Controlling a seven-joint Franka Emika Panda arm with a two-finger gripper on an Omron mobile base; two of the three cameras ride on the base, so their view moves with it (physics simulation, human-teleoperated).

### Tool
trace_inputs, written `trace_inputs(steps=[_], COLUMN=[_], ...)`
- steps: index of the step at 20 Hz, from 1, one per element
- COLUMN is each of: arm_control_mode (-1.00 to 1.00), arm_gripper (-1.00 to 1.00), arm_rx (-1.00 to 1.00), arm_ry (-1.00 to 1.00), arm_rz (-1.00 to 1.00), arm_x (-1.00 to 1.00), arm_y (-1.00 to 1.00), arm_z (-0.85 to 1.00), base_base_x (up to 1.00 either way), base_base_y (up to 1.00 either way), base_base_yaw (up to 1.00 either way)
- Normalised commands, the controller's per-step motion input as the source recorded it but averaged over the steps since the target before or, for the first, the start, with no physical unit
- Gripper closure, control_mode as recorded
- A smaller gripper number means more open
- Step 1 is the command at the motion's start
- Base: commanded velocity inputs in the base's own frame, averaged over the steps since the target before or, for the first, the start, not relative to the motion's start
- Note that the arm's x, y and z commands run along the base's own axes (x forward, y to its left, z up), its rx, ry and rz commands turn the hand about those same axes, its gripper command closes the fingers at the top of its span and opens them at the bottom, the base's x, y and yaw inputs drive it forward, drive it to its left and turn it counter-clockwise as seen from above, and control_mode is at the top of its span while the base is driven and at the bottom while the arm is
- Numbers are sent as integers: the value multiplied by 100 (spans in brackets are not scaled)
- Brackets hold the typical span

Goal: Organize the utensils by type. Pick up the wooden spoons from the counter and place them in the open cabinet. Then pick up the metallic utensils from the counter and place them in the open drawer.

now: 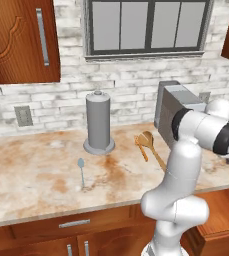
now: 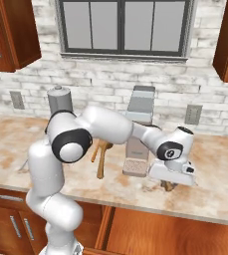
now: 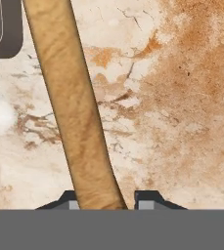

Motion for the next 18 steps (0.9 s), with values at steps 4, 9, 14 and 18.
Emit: trace_inputs(steps=[4, 9, 14, 18], arm_control_mode=[-100, -100, -100, -100], arm_gripper=[100, 100, 100, 100], arm_rx=[-7, -2, 0, 0], arm_ry=[9, 2, 0, 0], arm_rz=[-5, -15, -15, -11], arm_x=[-23, -23, -11, -30], arm_y=[14, 0, 0, 0], arm_z=[15, 11, 16, 41], base_base_x=[0, 0, 0, 0], base_base_y=[0, 0, 0, 0], base_base_yaw=[0, 0, 0, 0])
